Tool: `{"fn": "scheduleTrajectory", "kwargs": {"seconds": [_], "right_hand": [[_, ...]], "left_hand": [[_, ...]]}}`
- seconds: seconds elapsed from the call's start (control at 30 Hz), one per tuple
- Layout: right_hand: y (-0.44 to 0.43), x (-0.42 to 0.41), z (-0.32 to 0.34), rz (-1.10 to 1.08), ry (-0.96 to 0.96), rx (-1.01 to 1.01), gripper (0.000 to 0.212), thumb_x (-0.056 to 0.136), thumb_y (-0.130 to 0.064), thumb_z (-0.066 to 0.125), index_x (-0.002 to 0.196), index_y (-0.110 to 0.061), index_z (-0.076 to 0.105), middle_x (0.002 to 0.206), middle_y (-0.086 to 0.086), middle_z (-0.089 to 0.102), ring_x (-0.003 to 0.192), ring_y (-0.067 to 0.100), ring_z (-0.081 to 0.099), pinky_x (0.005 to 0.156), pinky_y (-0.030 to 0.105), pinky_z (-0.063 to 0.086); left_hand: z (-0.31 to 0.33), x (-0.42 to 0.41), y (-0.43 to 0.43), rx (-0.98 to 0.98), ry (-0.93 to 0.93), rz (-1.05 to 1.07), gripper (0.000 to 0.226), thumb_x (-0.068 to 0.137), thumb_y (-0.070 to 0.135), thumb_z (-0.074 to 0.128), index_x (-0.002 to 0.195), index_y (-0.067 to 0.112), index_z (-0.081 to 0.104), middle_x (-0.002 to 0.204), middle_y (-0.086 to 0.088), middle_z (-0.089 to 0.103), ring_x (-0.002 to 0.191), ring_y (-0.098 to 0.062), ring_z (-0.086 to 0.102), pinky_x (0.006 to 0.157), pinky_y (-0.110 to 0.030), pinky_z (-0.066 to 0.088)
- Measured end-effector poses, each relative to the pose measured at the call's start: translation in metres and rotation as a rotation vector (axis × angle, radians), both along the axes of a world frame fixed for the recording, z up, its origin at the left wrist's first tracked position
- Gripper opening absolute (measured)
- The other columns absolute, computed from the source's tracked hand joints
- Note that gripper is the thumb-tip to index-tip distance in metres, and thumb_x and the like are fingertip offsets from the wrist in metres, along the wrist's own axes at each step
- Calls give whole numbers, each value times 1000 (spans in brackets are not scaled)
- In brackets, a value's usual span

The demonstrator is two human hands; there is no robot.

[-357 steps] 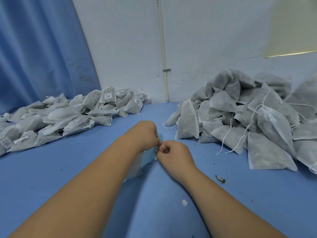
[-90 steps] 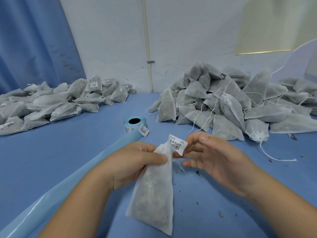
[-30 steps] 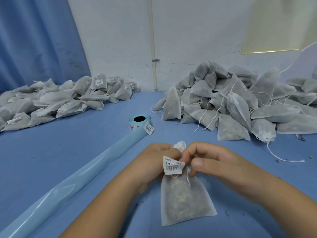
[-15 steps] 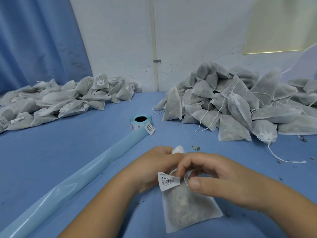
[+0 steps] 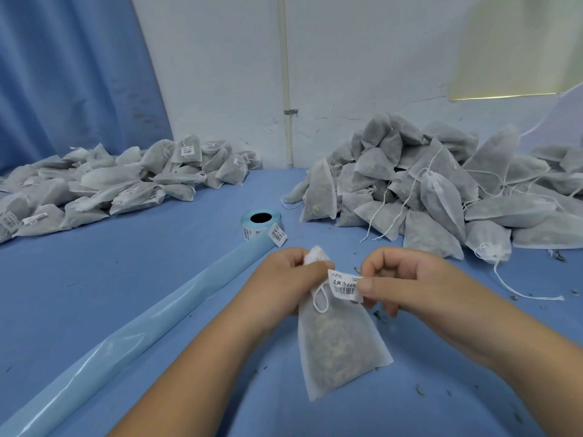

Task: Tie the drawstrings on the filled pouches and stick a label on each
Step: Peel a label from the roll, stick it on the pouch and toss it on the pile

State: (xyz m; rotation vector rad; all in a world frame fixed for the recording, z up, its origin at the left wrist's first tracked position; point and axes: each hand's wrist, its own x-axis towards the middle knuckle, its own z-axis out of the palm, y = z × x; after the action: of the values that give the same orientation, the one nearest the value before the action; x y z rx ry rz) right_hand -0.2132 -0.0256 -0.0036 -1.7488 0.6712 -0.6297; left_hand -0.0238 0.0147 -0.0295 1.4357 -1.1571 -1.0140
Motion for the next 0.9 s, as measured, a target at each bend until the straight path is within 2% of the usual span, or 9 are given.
{"fn": "scheduleTrajectory", "kwargs": {"seconds": [0.1,0.3,0.37,0.53,0.77,0.9], "right_hand": [[2,5,-3,-36,29,7,17,76,-24,79,66,-28,65,65,-2,66,61,9,57,58,24,39],[7,9,-6,-49,49,-31,20,79,-19,74,65,-25,61,59,-3,56,55,8,48,50,13,37],[8,8,-5,-56,44,-39,19,78,-19,74,65,-24,61,59,-3,54,56,9,46,51,14,37],[11,10,-6,-95,35,-73,17,77,-15,74,69,-17,59,60,-2,52,60,14,44,64,32,36],[11,15,-12,-233,53,-178,19,72,-21,77,70,-17,59,52,-10,53,52,9,46,57,26,39],[9,15,-14,-273,60,-182,20,68,-25,79,72,-18,61,52,-12,55,50,5,47,54,24,39]], "left_hand": [[2,-5,2,-41,-86,35,21,72,40,66,75,20,59,61,6,52,54,-12,46,52,-23,38],[7,-13,6,-56,-45,-14,20,69,38,68,75,20,63,69,-1,57,64,-17,54,64,-34,47],[7,-13,6,-55,-45,-23,19,68,38,69,75,21,64,69,-1,60,65,-17,56,65,-35,48],[9,-15,9,-51,-9,-52,23,70,36,69,81,17,65,72,-2,63,66,-17,60,65,-34,51],[11,-19,10,-23,59,-70,23,71,32,68,85,14,67,76,-3,66,69,-16,63,64,-30,52],[12,-16,11,-18,142,-122,30,72,27,71,94,7,68,82,-6,72,75,-19,67,69,-30,55]]}}
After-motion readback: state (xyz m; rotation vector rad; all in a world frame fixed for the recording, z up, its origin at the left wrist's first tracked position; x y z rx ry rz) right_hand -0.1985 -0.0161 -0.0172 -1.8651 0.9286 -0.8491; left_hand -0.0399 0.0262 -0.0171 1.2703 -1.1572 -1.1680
